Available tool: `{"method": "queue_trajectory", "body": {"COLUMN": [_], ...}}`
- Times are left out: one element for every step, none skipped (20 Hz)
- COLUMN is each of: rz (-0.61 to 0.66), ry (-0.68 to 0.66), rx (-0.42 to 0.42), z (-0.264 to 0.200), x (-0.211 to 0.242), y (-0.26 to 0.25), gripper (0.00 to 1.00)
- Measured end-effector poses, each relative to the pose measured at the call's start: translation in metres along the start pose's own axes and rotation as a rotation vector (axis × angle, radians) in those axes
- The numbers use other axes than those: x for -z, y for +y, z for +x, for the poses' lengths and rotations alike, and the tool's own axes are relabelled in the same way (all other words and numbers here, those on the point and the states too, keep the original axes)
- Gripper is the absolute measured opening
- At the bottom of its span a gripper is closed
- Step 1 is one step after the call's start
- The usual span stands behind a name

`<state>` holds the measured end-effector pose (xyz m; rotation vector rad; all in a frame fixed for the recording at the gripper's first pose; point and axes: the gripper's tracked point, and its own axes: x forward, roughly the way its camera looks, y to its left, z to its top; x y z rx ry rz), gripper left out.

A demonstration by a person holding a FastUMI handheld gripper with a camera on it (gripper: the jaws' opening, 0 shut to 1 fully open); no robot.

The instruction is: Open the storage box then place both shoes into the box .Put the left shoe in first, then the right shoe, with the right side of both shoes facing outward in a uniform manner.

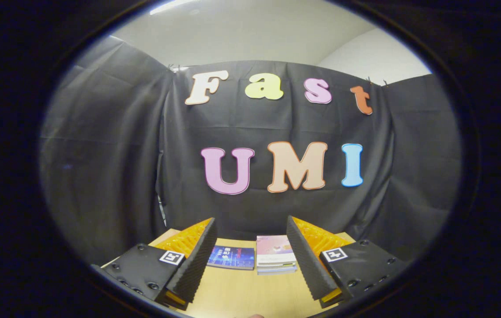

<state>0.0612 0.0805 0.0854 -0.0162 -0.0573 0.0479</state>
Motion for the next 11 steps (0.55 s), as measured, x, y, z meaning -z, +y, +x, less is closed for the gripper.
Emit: {"method": "queue_trajectory", "body": {"rz": [0.001,0.002,0.005,0.012,0.018,0.024,0.026,0.024,0.021,0.017,0.012], "ry": [0.000,0.000,-0.003,-0.006,-0.012,-0.019,-0.024,-0.026,-0.024,-0.022,-0.018], "rx": [-0.003,-0.004,-0.008,-0.011,-0.016,-0.019,-0.021,-0.020,-0.017,-0.015,-0.015], "z": [-0.002,-0.004,-0.006,-0.007,-0.009,-0.010,-0.011,-0.013,-0.013,-0.014,-0.014], "x": [0.001,0.001,0.001,0.000,-0.003,-0.006,-0.007,-0.007,-0.006,-0.006,-0.005], "y": [-0.003,-0.004,-0.006,-0.007,-0.008,-0.009,-0.011,-0.013,-0.016,-0.018,-0.019], "gripper": [0.97,0.97,0.97,0.97,0.97,0.97,0.97,0.97,0.97,0.97,0.97]}}
